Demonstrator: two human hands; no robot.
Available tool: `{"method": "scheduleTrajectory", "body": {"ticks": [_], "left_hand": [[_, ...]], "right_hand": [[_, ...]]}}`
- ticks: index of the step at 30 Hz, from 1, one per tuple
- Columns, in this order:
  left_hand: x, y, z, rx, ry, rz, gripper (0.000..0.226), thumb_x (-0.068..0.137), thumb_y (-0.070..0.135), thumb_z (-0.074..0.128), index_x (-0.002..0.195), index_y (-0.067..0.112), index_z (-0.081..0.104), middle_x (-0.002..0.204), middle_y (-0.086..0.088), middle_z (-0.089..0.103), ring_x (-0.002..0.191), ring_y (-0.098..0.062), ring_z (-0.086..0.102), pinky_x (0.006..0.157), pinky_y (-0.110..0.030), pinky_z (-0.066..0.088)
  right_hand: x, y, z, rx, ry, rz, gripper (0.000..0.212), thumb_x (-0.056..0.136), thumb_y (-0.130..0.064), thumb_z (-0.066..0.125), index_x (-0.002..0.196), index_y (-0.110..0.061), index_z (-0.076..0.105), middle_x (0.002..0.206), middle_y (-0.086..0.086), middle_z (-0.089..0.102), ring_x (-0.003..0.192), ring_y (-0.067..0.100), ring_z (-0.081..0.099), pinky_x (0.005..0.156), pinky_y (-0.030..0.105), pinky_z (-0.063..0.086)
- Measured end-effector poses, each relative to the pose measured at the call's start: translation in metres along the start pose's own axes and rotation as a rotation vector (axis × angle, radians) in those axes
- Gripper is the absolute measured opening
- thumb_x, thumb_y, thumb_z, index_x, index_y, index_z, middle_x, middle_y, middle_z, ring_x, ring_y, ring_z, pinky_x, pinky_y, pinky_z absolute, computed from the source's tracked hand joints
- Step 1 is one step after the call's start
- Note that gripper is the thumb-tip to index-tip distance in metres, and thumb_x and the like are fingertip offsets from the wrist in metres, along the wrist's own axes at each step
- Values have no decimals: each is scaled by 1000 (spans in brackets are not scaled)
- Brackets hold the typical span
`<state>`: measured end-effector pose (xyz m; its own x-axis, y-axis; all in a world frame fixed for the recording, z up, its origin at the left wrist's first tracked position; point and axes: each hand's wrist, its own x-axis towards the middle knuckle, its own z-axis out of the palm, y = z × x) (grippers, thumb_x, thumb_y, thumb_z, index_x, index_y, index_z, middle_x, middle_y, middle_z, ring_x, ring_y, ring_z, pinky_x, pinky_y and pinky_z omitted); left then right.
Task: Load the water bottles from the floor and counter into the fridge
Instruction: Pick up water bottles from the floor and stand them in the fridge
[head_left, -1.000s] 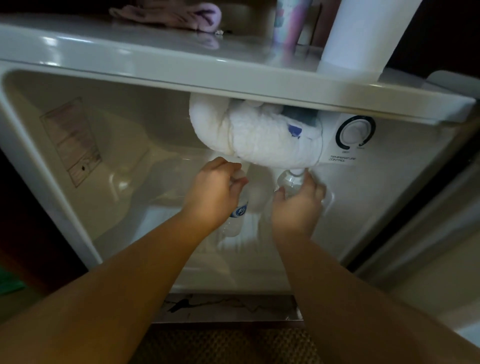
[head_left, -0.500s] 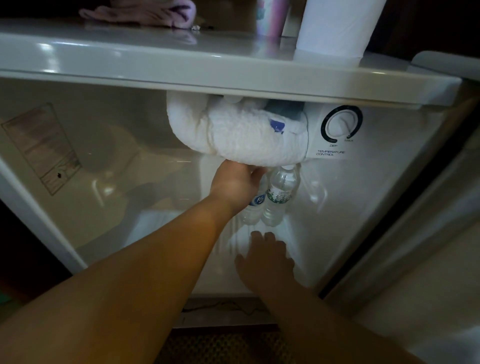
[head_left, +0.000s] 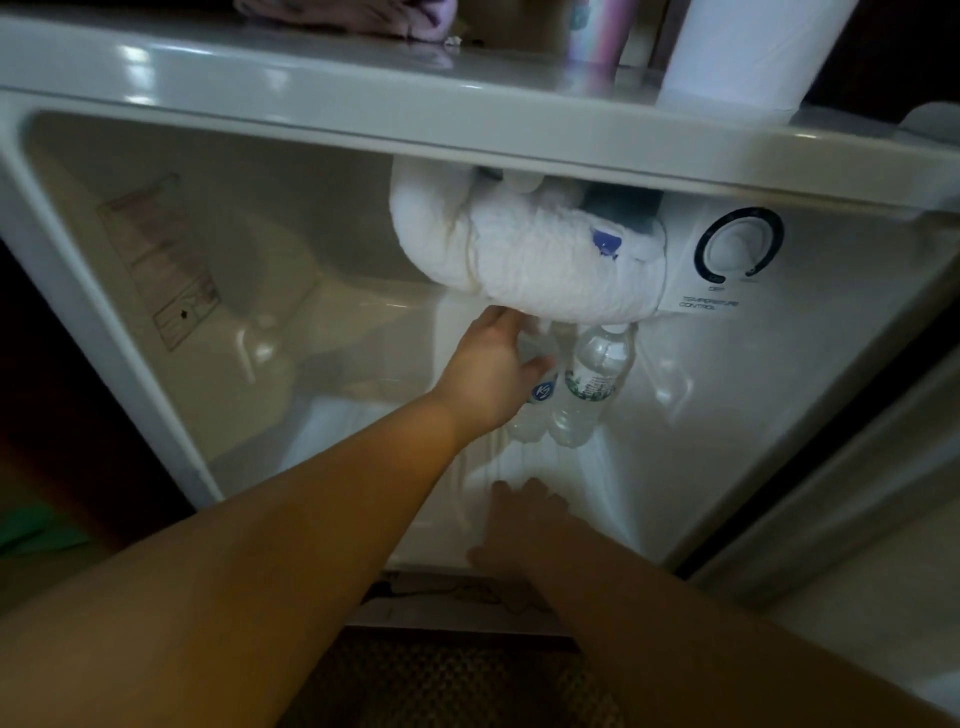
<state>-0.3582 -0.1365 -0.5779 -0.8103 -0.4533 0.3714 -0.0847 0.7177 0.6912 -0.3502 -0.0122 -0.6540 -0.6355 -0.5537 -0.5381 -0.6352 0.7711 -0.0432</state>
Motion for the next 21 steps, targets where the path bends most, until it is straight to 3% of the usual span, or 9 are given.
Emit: {"method": "scheduleTrajectory", "body": {"ticks": [4,6,9,12,16,19,21], "left_hand": [[-40,-11,-43,125,-72,-57,74,95,29,68,157,13,30,151,-11,45,132,-23,49,112,-38,43],[-73,-17,-74,104,-91,-82,64,96,28,67,153,20,39,142,-4,53,120,-15,57,104,-37,50],[-134,-23,-133,87,-148,-95,37,97,28,66,133,30,60,115,12,66,98,-2,65,83,-28,59],[-199,-24,-204,162,-149,-173,19,95,32,70,114,29,71,93,15,73,85,1,70,74,-20,57],[-294,-24,-293,328,5,-409,11,91,37,72,96,28,77,79,15,71,75,-1,68,66,-12,50],[-370,-23,-332,482,98,-631,12,92,47,65,93,38,72,77,25,66,79,10,65,66,-7,48],[-419,-24,-345,529,166,-821,12,93,51,60,95,42,68,79,25,66,81,13,63,63,-10,50]], "right_hand": [[-2,-25,-18,-82,142,-229,60,93,-44,60,144,-19,40,135,12,46,123,34,50,99,51,48],[-3,-42,-22,-39,313,-441,48,99,-44,48,135,-14,52,125,11,58,111,29,60,90,41,52],[-14,-77,-19,-43,502,-748,57,97,-50,25,118,-16,65,99,6,70,85,25,68,69,35,52],[-21,-113,-4,-100,614,-1050,42,102,-48,36,107,-21,67,85,-2,66,69,17,63,56,32,49],[-36,-175,25,-7,703,-1428,23,101,-37,57,97,-20,71,84,1,66,67,21,60,56,37,51],[-61,-225,47,26,658,-1628,20,100,-35,61,95,-19,71,81,-1,62,64,18,56,53,34,47],[-76,-256,65,0,540,-1701,22,102,-39,56,98,-21,69,81,-5,59,64,12,53,53,29,45]]}}
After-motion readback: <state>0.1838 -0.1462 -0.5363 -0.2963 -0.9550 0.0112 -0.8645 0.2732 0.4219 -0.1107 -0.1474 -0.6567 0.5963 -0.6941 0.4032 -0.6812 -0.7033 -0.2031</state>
